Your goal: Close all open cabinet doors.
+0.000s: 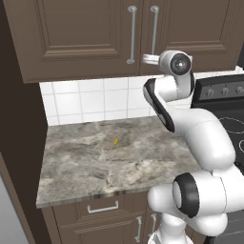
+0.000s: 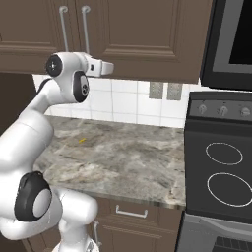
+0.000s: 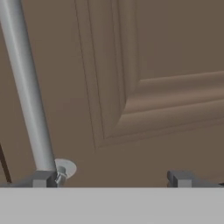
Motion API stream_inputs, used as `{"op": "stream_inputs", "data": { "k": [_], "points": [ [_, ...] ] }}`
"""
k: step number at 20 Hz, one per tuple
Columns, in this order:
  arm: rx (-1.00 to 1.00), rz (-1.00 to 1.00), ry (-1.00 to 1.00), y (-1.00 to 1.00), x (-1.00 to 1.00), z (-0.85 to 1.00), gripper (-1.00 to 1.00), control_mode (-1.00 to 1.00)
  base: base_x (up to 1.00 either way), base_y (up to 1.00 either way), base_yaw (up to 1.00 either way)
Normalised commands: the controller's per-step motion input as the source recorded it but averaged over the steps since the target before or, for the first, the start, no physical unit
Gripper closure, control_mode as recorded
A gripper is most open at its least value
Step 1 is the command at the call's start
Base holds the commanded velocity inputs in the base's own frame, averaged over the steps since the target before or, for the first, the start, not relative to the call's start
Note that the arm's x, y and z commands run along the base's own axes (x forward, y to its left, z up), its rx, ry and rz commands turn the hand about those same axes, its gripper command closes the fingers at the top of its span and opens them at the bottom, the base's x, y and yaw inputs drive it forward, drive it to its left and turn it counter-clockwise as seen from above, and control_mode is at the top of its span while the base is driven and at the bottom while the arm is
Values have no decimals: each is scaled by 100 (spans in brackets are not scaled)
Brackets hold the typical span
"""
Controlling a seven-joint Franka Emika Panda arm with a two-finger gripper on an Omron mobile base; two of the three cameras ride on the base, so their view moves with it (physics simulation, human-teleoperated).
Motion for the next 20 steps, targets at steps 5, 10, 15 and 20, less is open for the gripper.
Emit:
{"op": "stream_inputs", "data": {
  "k": [5,10,15,20],
  "points": [
    [0,-5,0,4,15,0,-100,-100,0,0,0],
    [0,-4,0,3,14,0,-100,-100,0,0,0],
    [0,-2,0,0,4,0,-100,-100,0,0,0],
    [0,0,0,0,-8,0,-100,-100,0,0,0]
  ]
}}
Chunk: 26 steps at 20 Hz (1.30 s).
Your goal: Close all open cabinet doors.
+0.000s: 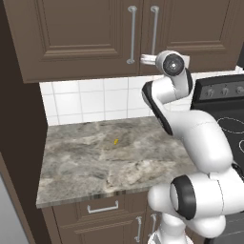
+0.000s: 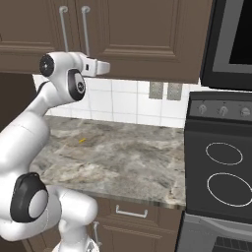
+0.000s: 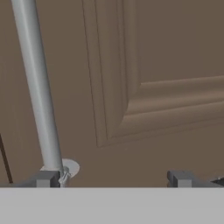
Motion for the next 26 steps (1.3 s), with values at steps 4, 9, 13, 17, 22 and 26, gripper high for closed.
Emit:
{"op": "stream_inputs", "data": {
  "k": [4,9,13,17,22,26],
  "points": [
    [0,0,1,0,-12,-12,-100,-100,0,0,0],
    [0,0,0,0,-6,-13,-100,-100,0,0,0],
    [-2,0,0,4,0,-9,-100,-100,0,0,0],
    [-1,0,0,0,0,0,-100,-100,0,0,0],
    [0,0,0,1,-34,-1,-100,-100,0,0,0],
    [0,0,-2,0,-93,0,-100,-100,0,0,0]
  ]
}}
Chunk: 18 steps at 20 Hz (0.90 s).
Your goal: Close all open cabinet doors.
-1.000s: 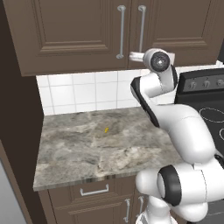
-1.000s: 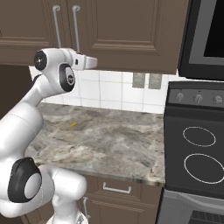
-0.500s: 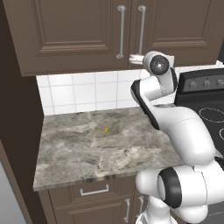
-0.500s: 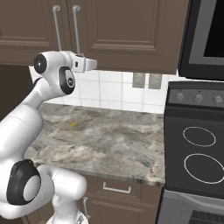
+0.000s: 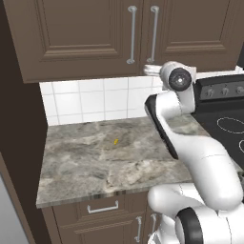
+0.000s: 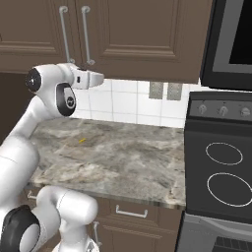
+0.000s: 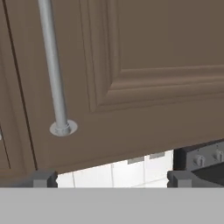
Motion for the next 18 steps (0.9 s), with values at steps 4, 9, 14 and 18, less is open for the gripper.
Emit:
{"op": "stream_inputs", "data": {
  "k": [4,9,14,18],
  "points": [
    [1,0,-4,0,-100,0,-100,-100,0,0,0],
    [7,-2,-1,0,-100,7,-100,-100,0,0,0],
    [13,-6,0,-6,-100,20,-100,-100,0,0,0],
    [14,-6,5,-6,-99,26,-100,-100,0,0,0]
  ]
}}
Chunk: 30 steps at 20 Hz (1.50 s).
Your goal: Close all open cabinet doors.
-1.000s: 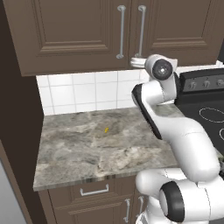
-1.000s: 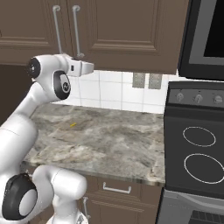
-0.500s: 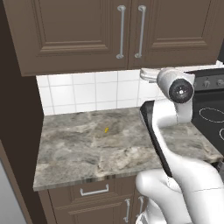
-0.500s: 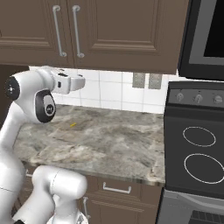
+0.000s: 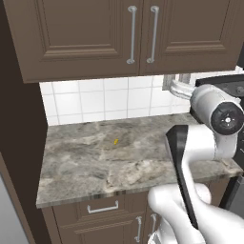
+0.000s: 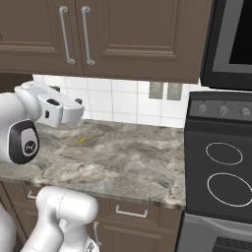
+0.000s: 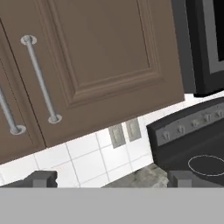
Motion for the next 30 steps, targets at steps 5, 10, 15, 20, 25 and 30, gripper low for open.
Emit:
{"op": "stream_inputs", "data": {
  "k": [5,10,15,20,25,30],
  "points": [
    [14,-8,21,-8,-81,26,-100,-100,0,0,0],
    [10,-8,32,-2,-58,14,-100,-100,0,0,0],
    [4,-1,36,-2,-18,-3,-100,-100,0,0,0],
    [0,0,5,0,2,-5,-100,-100,0,0,0],
    [0,0,-2,-18,5,-10,-100,-100,0,0,0],
    [2,0,2,-57,10,0,-100,-100,0,0,0]
  ]
}}
